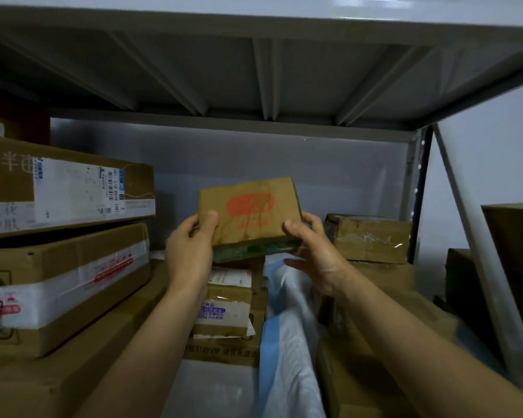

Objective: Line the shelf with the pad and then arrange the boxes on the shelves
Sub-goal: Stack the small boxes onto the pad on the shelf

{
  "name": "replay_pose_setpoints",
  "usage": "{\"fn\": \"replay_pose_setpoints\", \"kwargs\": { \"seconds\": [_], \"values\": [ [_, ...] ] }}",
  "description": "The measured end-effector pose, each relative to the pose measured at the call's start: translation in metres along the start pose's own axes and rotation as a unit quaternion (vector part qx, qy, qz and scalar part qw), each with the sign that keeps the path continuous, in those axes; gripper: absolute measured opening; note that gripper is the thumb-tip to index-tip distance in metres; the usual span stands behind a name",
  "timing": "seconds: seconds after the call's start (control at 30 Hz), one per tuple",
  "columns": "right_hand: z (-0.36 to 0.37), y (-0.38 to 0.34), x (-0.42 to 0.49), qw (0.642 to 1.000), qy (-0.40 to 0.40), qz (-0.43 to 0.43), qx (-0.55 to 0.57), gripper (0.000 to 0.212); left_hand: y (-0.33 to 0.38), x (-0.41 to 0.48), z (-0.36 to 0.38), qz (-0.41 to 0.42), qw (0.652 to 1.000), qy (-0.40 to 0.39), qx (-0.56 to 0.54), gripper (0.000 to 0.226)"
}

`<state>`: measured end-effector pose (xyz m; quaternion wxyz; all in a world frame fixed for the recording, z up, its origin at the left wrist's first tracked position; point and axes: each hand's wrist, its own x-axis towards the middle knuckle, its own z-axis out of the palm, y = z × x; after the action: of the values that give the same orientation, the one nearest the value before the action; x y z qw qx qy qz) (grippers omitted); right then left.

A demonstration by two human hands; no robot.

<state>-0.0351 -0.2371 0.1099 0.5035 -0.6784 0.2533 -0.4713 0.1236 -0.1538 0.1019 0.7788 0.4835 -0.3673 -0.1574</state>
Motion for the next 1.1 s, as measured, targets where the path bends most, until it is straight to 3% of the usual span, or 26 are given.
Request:
{"fn": "replay_pose_setpoints", "kwargs": {
  "seconds": [0.07, 0.23, 0.47, 0.6, 0.77, 0.9, 1.1],
  "values": [
    [-0.011, -0.002, -0.007, 0.999, 0.036, -0.011, 0.021, 0.075, -0.002, -0.005, 0.01, 0.009, 0.999, -0.026, -0.021, 0.014],
    [-0.051, -0.017, -0.031, 0.987, 0.156, 0.001, 0.036, 0.043, -0.008, -0.023, 0.046, 0.049, 0.991, -0.118, -0.046, 0.034],
    [-0.119, -0.024, -0.062, 0.952, 0.298, 0.006, -0.072, 0.054, -0.019, -0.056, 0.111, 0.031, 0.957, -0.285, -0.03, 0.053],
    [-0.139, -0.019, -0.073, 0.926, 0.345, 0.049, -0.143, 0.072, -0.029, -0.067, 0.137, 0.007, 0.945, -0.326, -0.012, 0.06],
    [-0.155, -0.01, -0.072, 0.914, 0.355, 0.101, -0.168, 0.054, -0.034, -0.072, 0.153, -0.029, 0.948, -0.316, 0.008, 0.035],
    [-0.165, -0.004, -0.065, 0.919, 0.328, 0.116, -0.184, 0.071, -0.044, -0.069, 0.158, -0.055, 0.951, -0.303, 0.017, 0.032],
    [-0.174, 0.0, -0.057, 0.919, 0.311, 0.129, -0.206, 0.075, -0.047, -0.065, 0.164, -0.067, 0.954, -0.29, 0.017, 0.037]
  ]
}}
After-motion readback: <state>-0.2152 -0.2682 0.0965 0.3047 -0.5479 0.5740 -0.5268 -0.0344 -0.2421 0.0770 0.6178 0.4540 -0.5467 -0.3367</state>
